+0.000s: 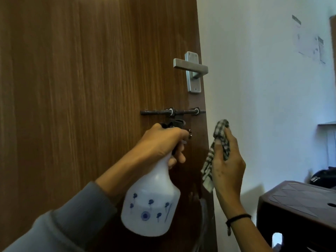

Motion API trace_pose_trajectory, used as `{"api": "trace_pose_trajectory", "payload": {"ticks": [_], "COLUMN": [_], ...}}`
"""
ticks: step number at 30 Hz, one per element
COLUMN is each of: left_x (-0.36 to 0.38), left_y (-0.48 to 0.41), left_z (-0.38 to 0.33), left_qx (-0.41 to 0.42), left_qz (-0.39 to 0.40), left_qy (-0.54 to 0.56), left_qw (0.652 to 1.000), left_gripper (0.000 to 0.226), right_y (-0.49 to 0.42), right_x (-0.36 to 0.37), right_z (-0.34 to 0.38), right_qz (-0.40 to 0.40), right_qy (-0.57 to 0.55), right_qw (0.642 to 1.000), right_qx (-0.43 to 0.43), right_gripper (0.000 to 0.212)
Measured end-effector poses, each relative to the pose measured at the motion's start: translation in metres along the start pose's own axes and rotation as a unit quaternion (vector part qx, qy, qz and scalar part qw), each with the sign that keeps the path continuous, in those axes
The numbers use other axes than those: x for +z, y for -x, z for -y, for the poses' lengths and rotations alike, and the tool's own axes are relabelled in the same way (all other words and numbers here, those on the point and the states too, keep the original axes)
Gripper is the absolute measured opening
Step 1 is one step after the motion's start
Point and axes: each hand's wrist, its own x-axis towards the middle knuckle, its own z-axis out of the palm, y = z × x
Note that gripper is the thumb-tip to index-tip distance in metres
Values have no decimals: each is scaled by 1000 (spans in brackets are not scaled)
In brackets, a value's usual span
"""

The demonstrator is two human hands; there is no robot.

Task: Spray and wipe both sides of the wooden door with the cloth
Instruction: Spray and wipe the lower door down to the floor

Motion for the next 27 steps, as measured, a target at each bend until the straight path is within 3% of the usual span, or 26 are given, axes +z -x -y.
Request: {"api": "trace_pose_trajectory", "payload": {"ticks": [7, 10, 14, 19, 21, 24, 27], "left_x": [-30, -27, -25, -30, -33, -33, -30], "left_y": [5, 3, 4, 2, 1, 1, 3], "left_z": [3, 7, 9, 8, 9, 10, 11], "left_qx": [8, 18, 37, 27, 20, 26, 25], "left_qz": [7, 3, 1, 12, 16, 14, 2], "left_qy": [14, 15, 20, 14, 9, 15, 33], "left_qw": [1000, 1000, 999, 999, 1000, 999, 999], "left_gripper": [24, 25, 29, 31, 32, 31, 29], "right_y": [-2, -15, -11, -4, -18, -11, -5], "right_x": [44, 41, 57, 53, 48, 59, 59], "right_z": [-4, -10, 15, 1, -4, 14, -1], "right_qz": [155, 145, 90, 113, 105, 86, 105], "right_qy": [-33, -27, -94, 1, 18, -17, 15], "right_qw": [983, 984, 991, 980, 980, 990, 973], "right_qx": [-93, -97, 29, -163, -170, -112, -205], "right_gripper": [49, 48, 44, 41, 39, 34, 37]}}
